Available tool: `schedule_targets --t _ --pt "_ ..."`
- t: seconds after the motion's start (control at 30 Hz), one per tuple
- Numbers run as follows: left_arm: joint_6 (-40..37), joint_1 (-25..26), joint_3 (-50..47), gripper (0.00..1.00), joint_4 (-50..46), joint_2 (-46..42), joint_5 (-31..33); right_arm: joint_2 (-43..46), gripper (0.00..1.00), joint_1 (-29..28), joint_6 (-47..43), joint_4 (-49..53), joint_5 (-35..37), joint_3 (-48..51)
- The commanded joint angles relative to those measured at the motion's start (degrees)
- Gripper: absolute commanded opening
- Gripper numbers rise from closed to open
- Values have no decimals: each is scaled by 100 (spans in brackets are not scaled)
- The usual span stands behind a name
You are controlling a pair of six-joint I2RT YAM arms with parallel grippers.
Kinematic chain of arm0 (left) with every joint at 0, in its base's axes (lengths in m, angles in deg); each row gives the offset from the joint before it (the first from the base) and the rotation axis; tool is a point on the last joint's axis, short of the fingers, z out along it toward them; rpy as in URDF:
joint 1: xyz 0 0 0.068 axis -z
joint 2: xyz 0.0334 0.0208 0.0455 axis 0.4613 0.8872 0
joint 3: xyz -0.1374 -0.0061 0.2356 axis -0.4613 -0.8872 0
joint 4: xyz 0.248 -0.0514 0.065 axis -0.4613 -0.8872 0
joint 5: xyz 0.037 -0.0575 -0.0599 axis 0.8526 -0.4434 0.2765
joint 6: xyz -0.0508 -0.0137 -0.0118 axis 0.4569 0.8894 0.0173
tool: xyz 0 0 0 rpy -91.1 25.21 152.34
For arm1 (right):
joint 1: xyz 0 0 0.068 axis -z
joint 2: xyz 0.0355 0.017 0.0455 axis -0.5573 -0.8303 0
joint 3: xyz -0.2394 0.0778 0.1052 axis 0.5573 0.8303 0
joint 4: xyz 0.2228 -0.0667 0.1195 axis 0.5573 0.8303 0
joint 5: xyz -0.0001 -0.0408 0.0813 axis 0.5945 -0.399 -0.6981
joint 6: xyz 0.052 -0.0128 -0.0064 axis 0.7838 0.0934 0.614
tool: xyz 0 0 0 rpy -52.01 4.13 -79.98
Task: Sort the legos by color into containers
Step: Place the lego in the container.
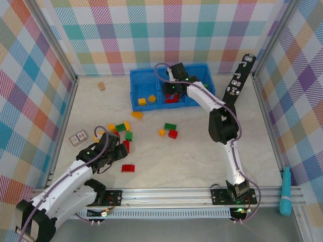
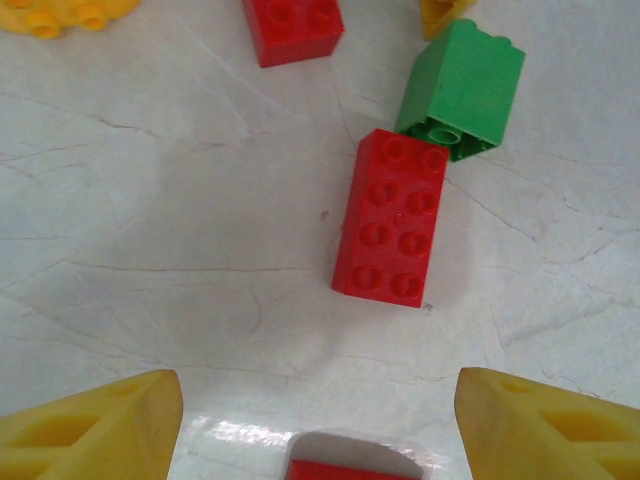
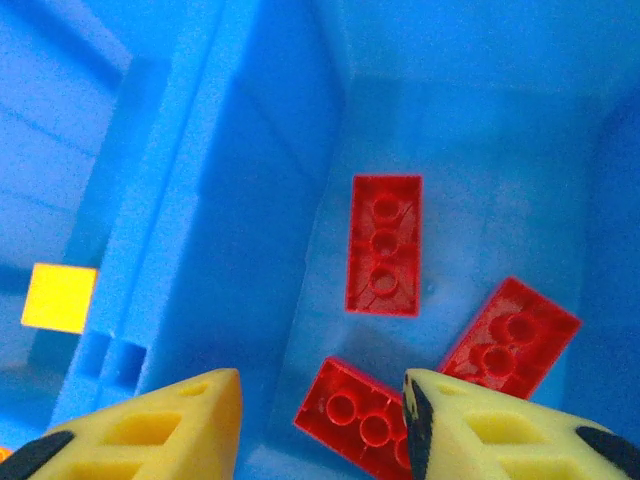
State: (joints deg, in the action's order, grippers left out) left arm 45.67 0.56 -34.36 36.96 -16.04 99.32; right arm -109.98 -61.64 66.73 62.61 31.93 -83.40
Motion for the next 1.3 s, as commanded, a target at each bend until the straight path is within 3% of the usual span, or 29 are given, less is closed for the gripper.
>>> schedule_targets --t 0.0,0.33,0.6,0.67,0.73,0.87,1.07,1.27 --pt "-244 139 191 72 413 297 237 32 49 -44 126 91 -216 -11" --pt "-1253 193 921 74 480 1732 314 213 66 -42 105 109 -298 131" --pt "-1191 203 884 74 742 2382 185 319 82 -43 -15 266 -369 87" --pt "-1164 211 884 74 813 2542 159 335 81 -44 -55 302 -370 70" --pt "-1164 228 961 74 816 2693 152 352 70 -37 -65 342 -319 57" --pt "-1113 242 995 74 896 2873 127 328 60 -27 -68 437 -312 -6" --pt "-998 264 1008 73 1007 3153 139 457 74 -18 -55 474 -455 28" --pt "-863 273 934 56 1139 3433 74 980 75 -16 -158 436 -409 328"
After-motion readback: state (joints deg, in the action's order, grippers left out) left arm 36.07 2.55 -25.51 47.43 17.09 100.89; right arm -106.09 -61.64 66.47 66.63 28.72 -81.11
